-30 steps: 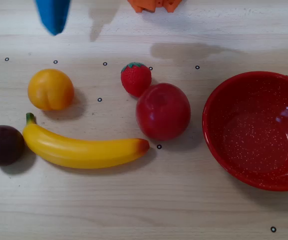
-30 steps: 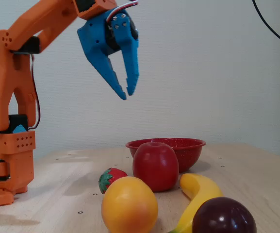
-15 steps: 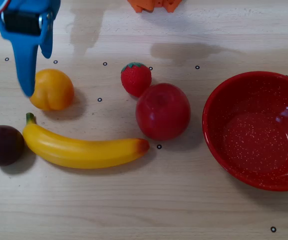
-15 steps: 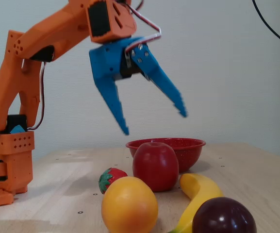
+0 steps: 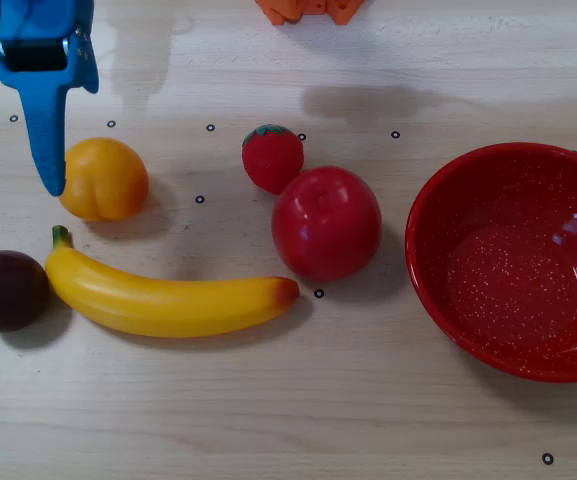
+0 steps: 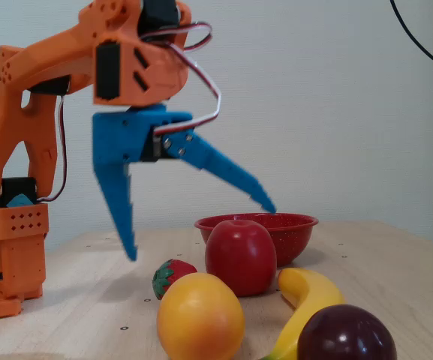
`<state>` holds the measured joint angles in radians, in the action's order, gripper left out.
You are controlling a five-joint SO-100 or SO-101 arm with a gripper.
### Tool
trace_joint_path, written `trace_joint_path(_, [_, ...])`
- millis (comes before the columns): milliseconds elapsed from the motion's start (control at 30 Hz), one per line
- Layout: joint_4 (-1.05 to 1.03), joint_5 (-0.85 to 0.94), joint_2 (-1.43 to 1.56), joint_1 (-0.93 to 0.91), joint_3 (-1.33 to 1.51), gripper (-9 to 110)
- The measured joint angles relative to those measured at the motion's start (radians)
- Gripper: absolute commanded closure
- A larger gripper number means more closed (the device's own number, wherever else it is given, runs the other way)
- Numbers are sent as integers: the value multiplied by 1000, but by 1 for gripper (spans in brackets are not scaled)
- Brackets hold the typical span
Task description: Put the peach in the red bowl.
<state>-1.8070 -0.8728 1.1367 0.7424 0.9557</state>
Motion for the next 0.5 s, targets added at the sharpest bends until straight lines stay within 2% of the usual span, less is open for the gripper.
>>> trace_joint_path(233, [17, -60, 0, 35, 126, 41])
trace_joint_path(500, [198, -109, -52, 37, 232, 39])
